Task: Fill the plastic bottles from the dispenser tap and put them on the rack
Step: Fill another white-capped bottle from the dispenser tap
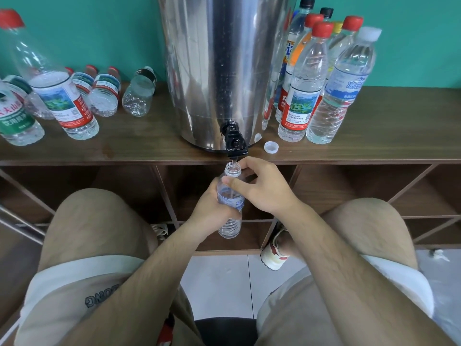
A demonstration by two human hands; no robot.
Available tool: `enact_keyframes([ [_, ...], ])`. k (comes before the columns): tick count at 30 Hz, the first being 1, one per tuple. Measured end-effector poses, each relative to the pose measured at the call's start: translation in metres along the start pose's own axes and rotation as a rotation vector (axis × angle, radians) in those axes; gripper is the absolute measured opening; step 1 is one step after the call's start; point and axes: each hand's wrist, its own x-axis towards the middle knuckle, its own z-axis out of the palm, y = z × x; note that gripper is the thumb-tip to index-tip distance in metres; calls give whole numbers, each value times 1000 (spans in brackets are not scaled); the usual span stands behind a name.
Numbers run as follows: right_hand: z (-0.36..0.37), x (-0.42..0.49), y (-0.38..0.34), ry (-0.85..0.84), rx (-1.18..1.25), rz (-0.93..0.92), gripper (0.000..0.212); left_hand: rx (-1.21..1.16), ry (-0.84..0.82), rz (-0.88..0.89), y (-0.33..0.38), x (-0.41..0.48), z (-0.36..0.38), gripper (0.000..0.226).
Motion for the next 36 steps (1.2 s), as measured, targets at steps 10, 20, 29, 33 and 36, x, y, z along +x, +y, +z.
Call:
enact_keyframes([
  [10, -1, 0, 0, 0, -11, 18, 23, 22, -10, 1, 5, -1, 2, 85],
  [20, -1, 1, 0, -18, -25, 44, 23, 16, -8, 1, 6, -3, 2, 87],
  [29, -1, 2, -1, -21, -26, 45, 22, -1, -19, -14, 9, -5, 0, 90],
  [33, -1, 1, -1, -27, -38, 47, 23, 25, -10, -21, 5, -1, 2, 90],
  [36, -1, 1, 0, -27, -28, 53, 22, 40, -12, -20, 2, 3, 2, 91],
])
